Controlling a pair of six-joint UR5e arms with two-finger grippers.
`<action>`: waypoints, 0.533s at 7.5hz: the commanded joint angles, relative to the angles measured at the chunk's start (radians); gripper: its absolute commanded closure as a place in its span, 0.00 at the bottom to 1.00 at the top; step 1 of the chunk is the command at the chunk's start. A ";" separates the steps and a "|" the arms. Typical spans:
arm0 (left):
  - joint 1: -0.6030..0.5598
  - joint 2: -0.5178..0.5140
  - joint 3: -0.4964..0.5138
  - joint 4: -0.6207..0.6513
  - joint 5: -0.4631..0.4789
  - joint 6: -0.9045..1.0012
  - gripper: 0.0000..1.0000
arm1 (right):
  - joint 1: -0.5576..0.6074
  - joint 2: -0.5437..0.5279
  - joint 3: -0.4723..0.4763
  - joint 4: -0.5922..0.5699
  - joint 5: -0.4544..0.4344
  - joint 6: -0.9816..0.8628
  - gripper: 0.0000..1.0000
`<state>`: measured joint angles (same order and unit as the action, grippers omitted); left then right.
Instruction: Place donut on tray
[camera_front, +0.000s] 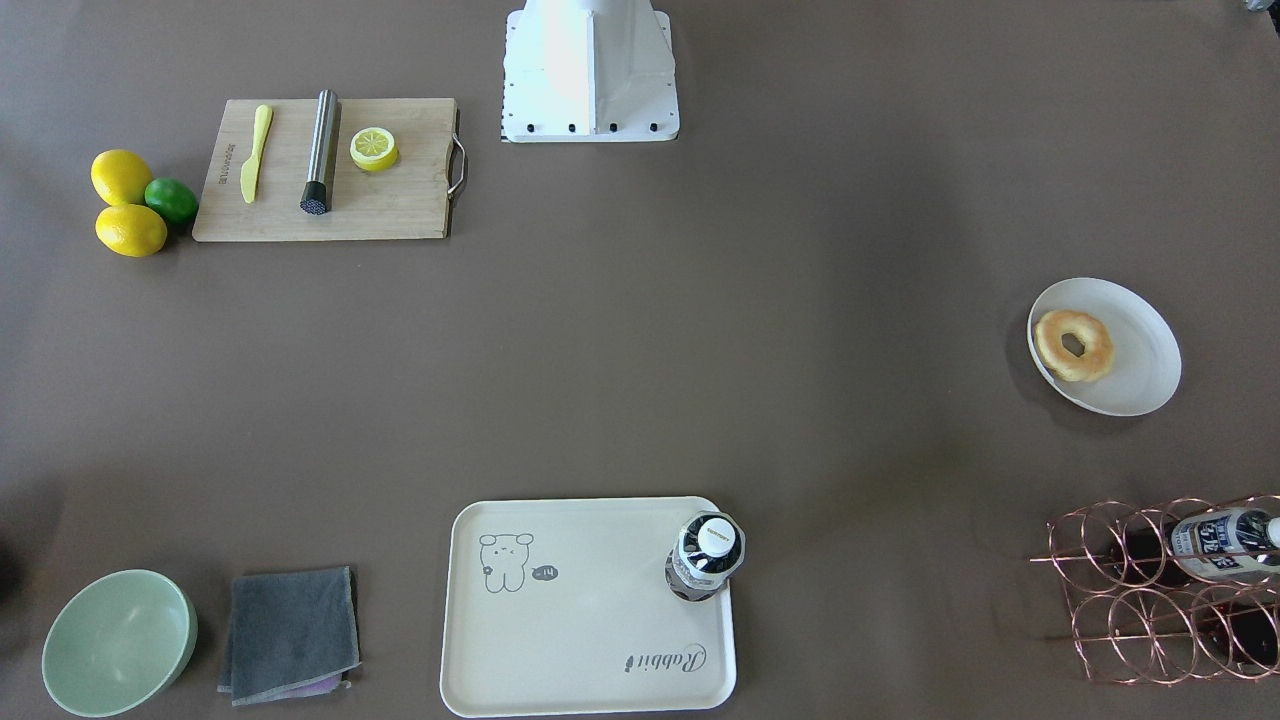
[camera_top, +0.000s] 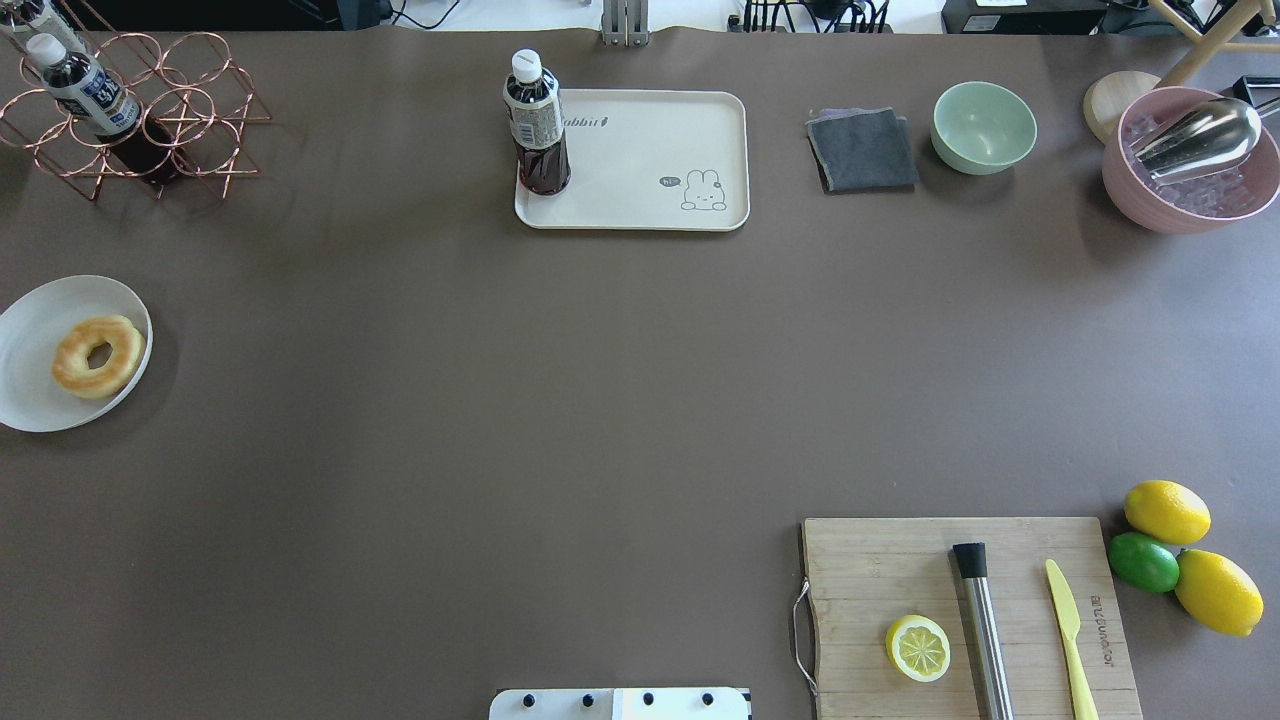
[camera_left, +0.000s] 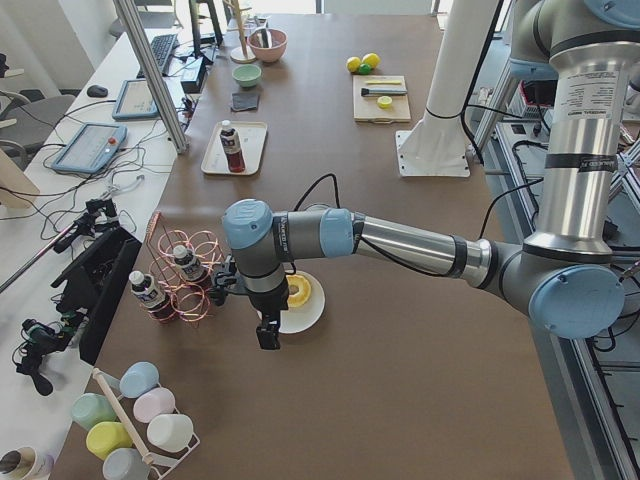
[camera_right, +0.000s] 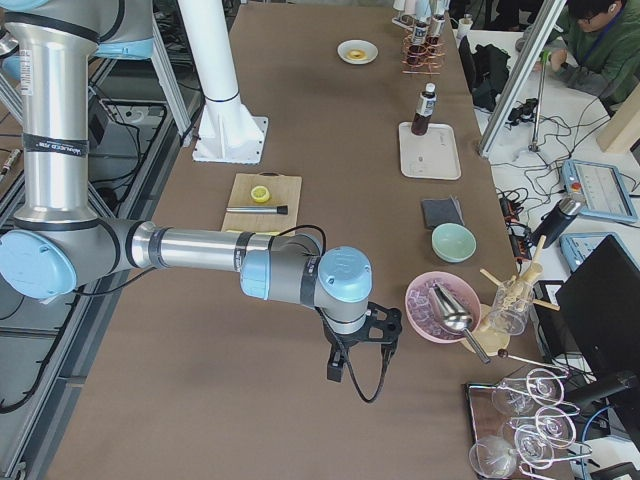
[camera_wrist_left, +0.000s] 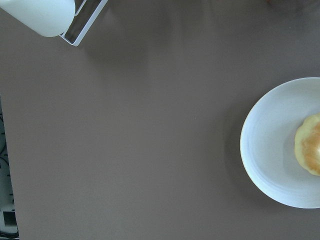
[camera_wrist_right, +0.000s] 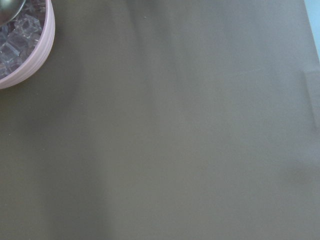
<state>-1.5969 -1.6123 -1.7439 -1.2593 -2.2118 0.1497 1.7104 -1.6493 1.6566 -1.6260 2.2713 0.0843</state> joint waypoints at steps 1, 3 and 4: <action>-0.002 0.003 0.000 0.000 0.001 -0.002 0.02 | 0.000 0.000 0.000 0.000 0.001 0.000 0.00; 0.003 -0.001 -0.005 0.000 0.003 0.004 0.02 | 0.000 0.000 0.000 0.000 0.001 0.000 0.00; 0.003 -0.008 -0.002 0.001 0.009 -0.001 0.02 | 0.000 0.000 0.000 0.002 0.001 0.000 0.00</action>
<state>-1.5956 -1.6129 -1.7476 -1.2594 -2.2093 0.1509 1.7104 -1.6490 1.6567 -1.6254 2.2718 0.0843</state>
